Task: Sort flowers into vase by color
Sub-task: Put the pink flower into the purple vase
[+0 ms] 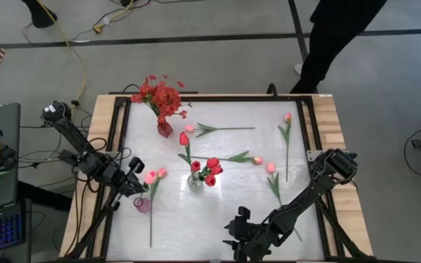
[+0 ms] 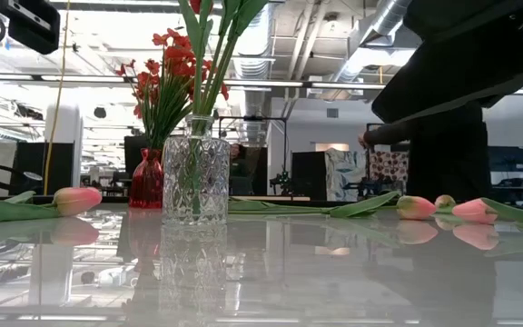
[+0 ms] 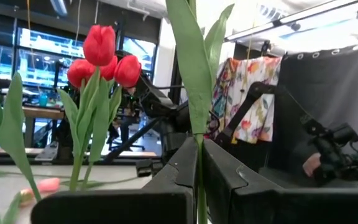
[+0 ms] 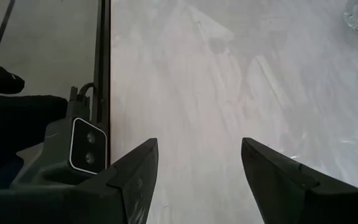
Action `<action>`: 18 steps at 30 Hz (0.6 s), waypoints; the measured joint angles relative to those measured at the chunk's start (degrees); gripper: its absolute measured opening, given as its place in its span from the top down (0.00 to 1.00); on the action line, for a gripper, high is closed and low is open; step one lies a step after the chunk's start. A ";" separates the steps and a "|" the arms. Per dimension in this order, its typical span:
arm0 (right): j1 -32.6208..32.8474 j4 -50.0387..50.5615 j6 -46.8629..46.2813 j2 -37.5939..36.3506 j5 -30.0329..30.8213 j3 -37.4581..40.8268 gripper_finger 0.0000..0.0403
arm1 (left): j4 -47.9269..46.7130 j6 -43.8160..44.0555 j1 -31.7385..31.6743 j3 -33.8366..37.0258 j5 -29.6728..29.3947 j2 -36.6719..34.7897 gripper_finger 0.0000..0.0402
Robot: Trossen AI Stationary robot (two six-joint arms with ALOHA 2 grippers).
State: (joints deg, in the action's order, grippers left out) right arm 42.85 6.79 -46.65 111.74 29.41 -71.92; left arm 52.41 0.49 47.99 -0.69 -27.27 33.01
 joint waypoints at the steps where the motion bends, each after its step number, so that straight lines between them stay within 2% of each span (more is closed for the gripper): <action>1: 0.00 0.01 0.00 0.00 -0.01 0.00 0.36 | -0.03 0.00 0.00 0.00 0.00 -0.02 1.00; 10: -0.26 0.03 -0.24 0.00 -1.08 0.00 0.36 | -0.40 -1.46 0.00 0.00 -0.02 -0.04 0.99; 18: -0.26 0.02 -0.32 0.00 -1.11 0.00 0.36 | -0.45 -5.10 0.00 0.00 0.17 -0.04 0.88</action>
State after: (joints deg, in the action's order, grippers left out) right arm 42.59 6.81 -46.97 111.74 28.29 -71.92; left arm 51.96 -4.60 47.99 -0.69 -27.10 32.98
